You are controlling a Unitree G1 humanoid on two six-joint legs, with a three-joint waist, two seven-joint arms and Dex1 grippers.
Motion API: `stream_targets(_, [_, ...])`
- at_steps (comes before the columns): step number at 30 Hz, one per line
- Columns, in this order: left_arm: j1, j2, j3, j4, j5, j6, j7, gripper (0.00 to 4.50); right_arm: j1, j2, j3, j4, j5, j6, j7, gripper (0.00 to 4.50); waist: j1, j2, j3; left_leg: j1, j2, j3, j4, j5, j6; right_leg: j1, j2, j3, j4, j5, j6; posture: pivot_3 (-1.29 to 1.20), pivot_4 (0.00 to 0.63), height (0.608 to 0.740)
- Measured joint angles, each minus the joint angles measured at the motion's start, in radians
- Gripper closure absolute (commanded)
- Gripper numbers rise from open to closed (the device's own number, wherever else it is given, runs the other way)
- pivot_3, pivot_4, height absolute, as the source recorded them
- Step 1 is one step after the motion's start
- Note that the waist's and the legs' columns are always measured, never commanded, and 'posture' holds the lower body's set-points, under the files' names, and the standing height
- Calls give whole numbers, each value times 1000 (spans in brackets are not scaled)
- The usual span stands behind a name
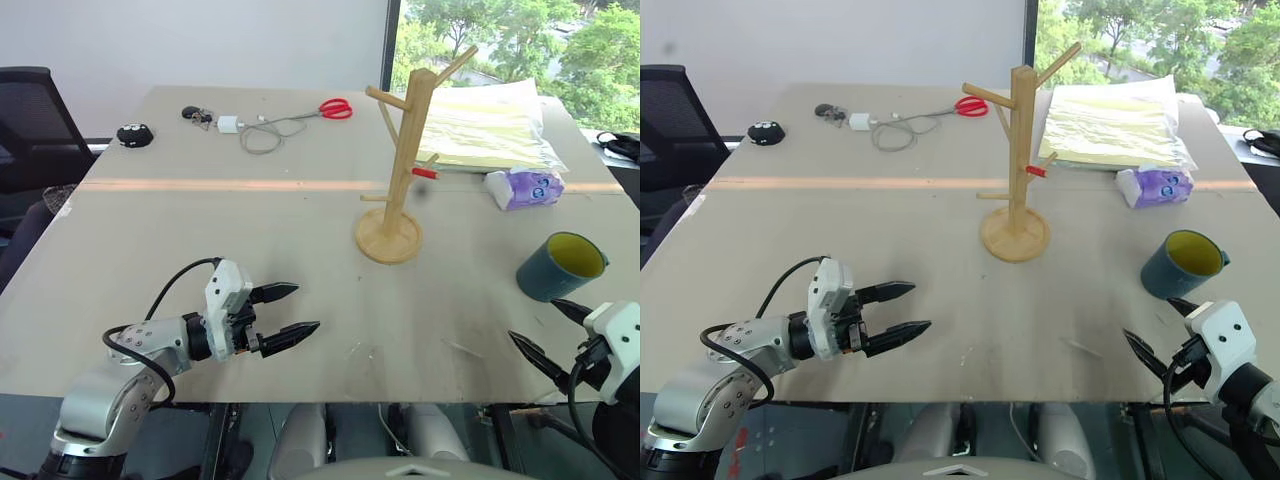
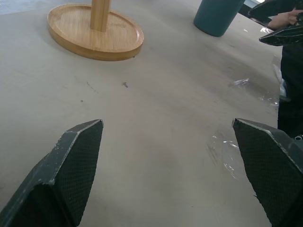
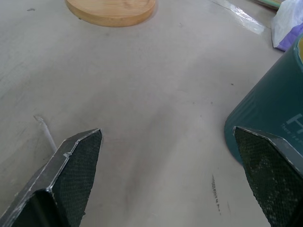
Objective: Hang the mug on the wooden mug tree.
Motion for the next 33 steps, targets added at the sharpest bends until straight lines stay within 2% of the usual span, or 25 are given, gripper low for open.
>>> stream_targets(2, [-4, 0, 0, 2, -1, -1, -5, 16, 0, 3, 0, 2, -1, -4, 0, 0, 0, 0, 0, 0, 0, 0, 0, 0, 0, 0, 0, 0, 0, 0, 0, 0, 150, 740])
stream_targets(7, [-131, -22, -4, 4, -58, -67, -125, 16, 8, 37, -7, 108, -21, -59, 12, 0, 3, 4, 0, -4, -2, -4, 2, 0, 0, 0, -1, -4, -1, 0, 0, 0, 150, 740])
stream_targets(9, [-139, -7, -29, 0, -57, -87, -179, 16, 41, 38, -42, 141, 10, -51, 40, 0, 2, 4, 0, -4, -2, -4, 2, 0, 0, 0, -1, -4, -1, 0, 0, 0, 150, 740])
stream_targets(10, [-150, 18, -62, -2, -65, -76, -229, 16, 60, 38, -104, 191, 35, -42, 51, 0, 1, 4, 0, -4, -2, -4, 2, 0, 0, 0, 0, -4, -1, 0, 0, 0, 150, 740])
stream_targets(14, [-220, 28, -80, -35, -160, 1, -257, 16, 45, 20, -209, 325, 47, -48, 58, 0, -1, 4, 0, -4, -2, -5, 2, 0, 1, 0, 0, -4, -1, -2, 3, 0, 150, 740])
stream_targets(18, [-255, 30, -89, -68, -210, 34, -262, 16, -65, -24, -241, 439, 48, -66, 48, 0, -10, 5, 0, -1, -2, -3, 2, 0, 1, 1, 2, -1, -1, -2, 4, 0, 150, 740])
stream_targets(22, [-206, 30, -94, -104, -213, 33, -259, 16, -228, -73, -215, 551, 24, -93, 37, 0, -11, 6, 1, -1, -2, -3, 1, 0, 1, 1, 3, 0, -1, 0, 1, 0, 150, 740])
stream_targets(33, [-125, 30, -68, -221, -241, 30, -172, 16, -412, -81, -113, 602, -11, -62, -28, 0, 0, 7, 1, -1, -2, -3, 1, 0, 1, 2, 3, 2, -1, 0, 1, 0, 150, 740])
